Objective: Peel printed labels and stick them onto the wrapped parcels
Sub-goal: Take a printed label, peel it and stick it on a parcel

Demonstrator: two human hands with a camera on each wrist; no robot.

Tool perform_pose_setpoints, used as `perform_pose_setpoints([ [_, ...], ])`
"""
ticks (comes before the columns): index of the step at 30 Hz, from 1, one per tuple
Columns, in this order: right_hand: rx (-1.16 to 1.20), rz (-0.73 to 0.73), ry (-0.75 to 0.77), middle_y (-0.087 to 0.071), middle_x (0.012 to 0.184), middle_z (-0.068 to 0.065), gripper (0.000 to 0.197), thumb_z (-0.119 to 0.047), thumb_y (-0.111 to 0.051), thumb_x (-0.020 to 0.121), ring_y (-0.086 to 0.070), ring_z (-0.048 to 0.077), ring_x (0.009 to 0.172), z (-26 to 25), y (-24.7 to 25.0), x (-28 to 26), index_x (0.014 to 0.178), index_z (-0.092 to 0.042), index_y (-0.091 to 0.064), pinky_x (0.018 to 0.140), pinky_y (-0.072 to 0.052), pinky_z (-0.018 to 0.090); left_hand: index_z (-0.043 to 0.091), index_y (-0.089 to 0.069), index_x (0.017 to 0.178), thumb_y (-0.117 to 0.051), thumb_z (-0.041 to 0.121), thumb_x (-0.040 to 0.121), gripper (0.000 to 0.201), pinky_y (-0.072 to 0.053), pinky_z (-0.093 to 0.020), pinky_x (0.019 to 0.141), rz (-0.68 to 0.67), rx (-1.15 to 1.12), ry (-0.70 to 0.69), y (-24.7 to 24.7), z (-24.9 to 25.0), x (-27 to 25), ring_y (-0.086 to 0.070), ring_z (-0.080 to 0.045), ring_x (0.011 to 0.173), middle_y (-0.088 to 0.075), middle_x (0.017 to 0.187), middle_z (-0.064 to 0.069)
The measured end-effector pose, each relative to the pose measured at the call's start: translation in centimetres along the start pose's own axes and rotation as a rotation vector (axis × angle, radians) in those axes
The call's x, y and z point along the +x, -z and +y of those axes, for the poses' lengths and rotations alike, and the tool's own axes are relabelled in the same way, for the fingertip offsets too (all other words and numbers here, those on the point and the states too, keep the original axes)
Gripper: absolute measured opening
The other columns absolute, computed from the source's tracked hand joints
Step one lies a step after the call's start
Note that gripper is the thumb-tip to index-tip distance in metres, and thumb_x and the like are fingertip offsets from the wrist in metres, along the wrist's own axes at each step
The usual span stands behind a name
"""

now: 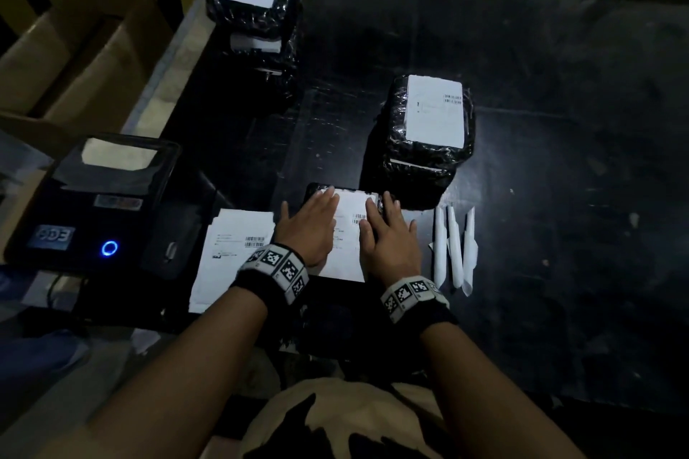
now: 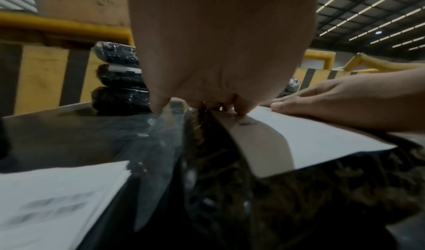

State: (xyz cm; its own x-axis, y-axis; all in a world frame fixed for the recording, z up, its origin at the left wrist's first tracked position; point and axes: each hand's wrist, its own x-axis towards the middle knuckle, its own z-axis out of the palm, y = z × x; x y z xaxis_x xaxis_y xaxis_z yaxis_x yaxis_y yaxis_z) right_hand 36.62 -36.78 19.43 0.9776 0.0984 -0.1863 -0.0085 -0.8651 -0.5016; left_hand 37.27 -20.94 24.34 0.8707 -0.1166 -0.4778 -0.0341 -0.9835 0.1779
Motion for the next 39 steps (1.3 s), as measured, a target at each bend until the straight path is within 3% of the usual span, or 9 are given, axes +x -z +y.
perform_pose_setpoints([
  [5,-0.072,-0.018,-0.06,-0.009,0.163,-0.004,0.048,-0.042,-0.031,0.101,-0.003,0.015,0.15,-1.1,1.1,0.2,0.149,-0.033,-0.03,0.119,-0.001,0.048,0.024,0.0,0.153,-0.02,0.032,0.104,0.054,-0.004,-0.055,0.118,-0.03,-0.037,-0.001,-0.7,-0.8,-1.2,0.009,-0.008,0.147,0.018,0.159,0.009],
  [9,-0.122,0.048,0.114,-0.025,0.159,-0.001,0.044,-0.034,-0.04,0.099,-0.014,0.017,0.149,-3.3,0.9,-0.4,0.143,-0.029,-0.041,0.12,-0.008,0.051,0.032,-0.005,0.152,-0.023,0.036,0.103,0.053,-0.006,-0.053,0.118,-0.001,-0.089,-0.025,-1.6,-1.3,-2.1,0.007,-0.011,0.148,0.017,0.159,0.01],
  [11,-0.176,-0.01,0.117,-0.017,0.161,-0.004,0.047,-0.039,-0.032,0.101,-0.007,0.014,0.15,-4.1,-0.1,-1.7,0.148,-0.031,-0.034,0.12,-0.002,0.051,0.034,-0.006,0.152,-0.023,0.037,0.103,0.052,-0.007,-0.053,0.118,0.017,-0.092,-0.045,-2.2,-2.3,-2.9,0.006,-0.011,0.148,0.016,0.159,0.011],
  [15,-0.224,-0.019,-0.056,-0.003,0.163,-0.006,0.051,-0.044,-0.018,0.101,0.007,0.017,0.15,-1.6,0.8,-2.1,0.151,-0.036,-0.02,0.118,0.006,0.055,0.036,-0.005,0.152,-0.025,0.041,0.102,0.054,-0.006,-0.054,0.118,-0.013,-0.119,-0.048,-2.2,-2.6,-3.1,0.007,-0.012,0.148,0.018,0.159,0.012],
  [21,-0.051,0.02,-0.011,-0.007,0.163,0.003,0.051,-0.049,-0.031,0.1,0.001,0.023,0.15,-1.3,-0.3,-4.3,0.148,-0.032,-0.035,0.119,-0.016,0.051,0.035,-0.002,0.152,-0.038,0.061,0.092,0.074,-0.005,-0.054,0.118,-0.033,-0.188,-0.078,-2.7,-3.0,-3.7,0.013,-0.01,0.147,0.024,0.157,0.012],
  [26,0.061,0.02,-0.177,-0.003,0.163,0.006,0.045,-0.052,-0.038,0.098,0.003,0.023,0.15,-0.6,-1.5,-7.5,0.143,-0.046,-0.036,0.119,-0.015,0.05,0.044,-0.01,0.149,-0.05,0.06,0.088,0.075,-0.007,-0.052,0.119,0.012,-0.3,-0.06,-3.4,-3.6,-4.1,0.009,-0.011,0.148,0.022,0.158,0.011],
  [31,0.261,-0.024,-0.218,-0.008,0.163,-0.003,0.051,-0.052,-0.049,0.094,-0.017,0.02,0.147,-1.8,-0.7,-8.0,0.143,-0.045,-0.037,0.112,-0.028,0.046,0.047,-0.026,0.145,-0.064,0.049,0.083,0.073,-0.033,-0.039,0.112,0.07,-0.577,-0.048,-4.0,-4.2,-4.9,-0.021,-0.016,0.146,0.007,0.161,0.011],
  [33,0.354,-0.009,-0.217,-0.012,0.161,-0.003,0.054,-0.048,-0.057,0.091,-0.023,0.017,0.145,-1.6,-1.1,-8.1,0.142,-0.042,-0.039,0.111,-0.032,0.043,0.047,-0.028,0.145,-0.067,0.046,0.082,0.074,-0.033,-0.036,0.109,0.089,-0.622,-0.052,-4.2,-4.4,-5.2,-0.024,-0.017,0.144,0.002,0.161,0.01],
  [39,0.548,0.04,-0.166,-0.047,0.137,0.004,0.051,-0.022,-0.07,0.084,-0.046,0.018,0.127,-0.1,-1.3,-7.2,0.131,-0.03,-0.05,0.11,-0.039,0.044,0.045,-0.033,0.144,-0.068,0.032,0.085,0.07,-0.029,-0.037,0.114,0.058,-0.682,-0.07,-3.9,-5.0,-5.2,-0.024,-0.019,0.145,-0.005,0.161,0.004],
])
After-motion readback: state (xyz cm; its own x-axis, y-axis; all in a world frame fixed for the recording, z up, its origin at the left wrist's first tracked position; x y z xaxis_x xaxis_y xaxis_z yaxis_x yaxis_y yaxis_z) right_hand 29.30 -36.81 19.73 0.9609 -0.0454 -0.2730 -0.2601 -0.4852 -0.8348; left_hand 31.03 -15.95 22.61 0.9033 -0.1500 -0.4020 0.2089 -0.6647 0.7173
